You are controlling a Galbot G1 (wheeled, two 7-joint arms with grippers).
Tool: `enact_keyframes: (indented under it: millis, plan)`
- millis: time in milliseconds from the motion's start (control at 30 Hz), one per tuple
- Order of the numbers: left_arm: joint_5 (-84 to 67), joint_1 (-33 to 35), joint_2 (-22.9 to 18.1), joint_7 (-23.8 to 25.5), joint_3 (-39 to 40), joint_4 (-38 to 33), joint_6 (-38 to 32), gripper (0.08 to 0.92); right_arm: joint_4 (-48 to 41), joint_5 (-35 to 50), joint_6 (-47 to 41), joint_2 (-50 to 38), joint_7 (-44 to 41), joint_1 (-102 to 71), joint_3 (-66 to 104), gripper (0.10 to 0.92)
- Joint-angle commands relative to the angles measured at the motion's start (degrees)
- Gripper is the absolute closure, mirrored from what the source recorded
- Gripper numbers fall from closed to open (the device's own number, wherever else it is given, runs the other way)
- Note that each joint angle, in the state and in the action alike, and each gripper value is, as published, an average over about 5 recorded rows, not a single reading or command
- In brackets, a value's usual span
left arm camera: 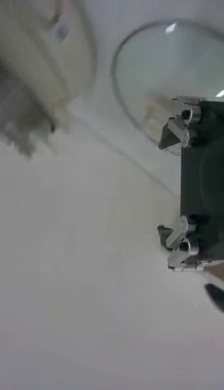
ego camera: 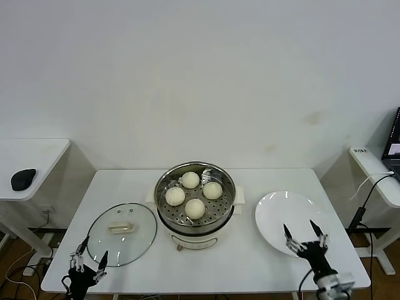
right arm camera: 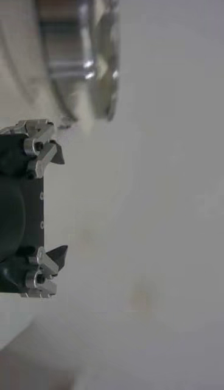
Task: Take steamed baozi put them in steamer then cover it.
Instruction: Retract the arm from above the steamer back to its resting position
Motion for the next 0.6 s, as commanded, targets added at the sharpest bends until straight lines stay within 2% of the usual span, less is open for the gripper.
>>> enact_keyframes:
  millis: [33,600]
  plan:
    - [17.3,-8.2,1.7,0.4,2.3,5.3,-1.9,0.177,-0.2,-2.1,-0.3,4.4,-0.4,-5.7,5.7,0.203]
    - [15.9,-21.7,3.4,1.8,8.8,18.9,0.5,0.177,-0.5,-5.2,1.7,7.4,-1.1,-7.0,4.0,0.203]
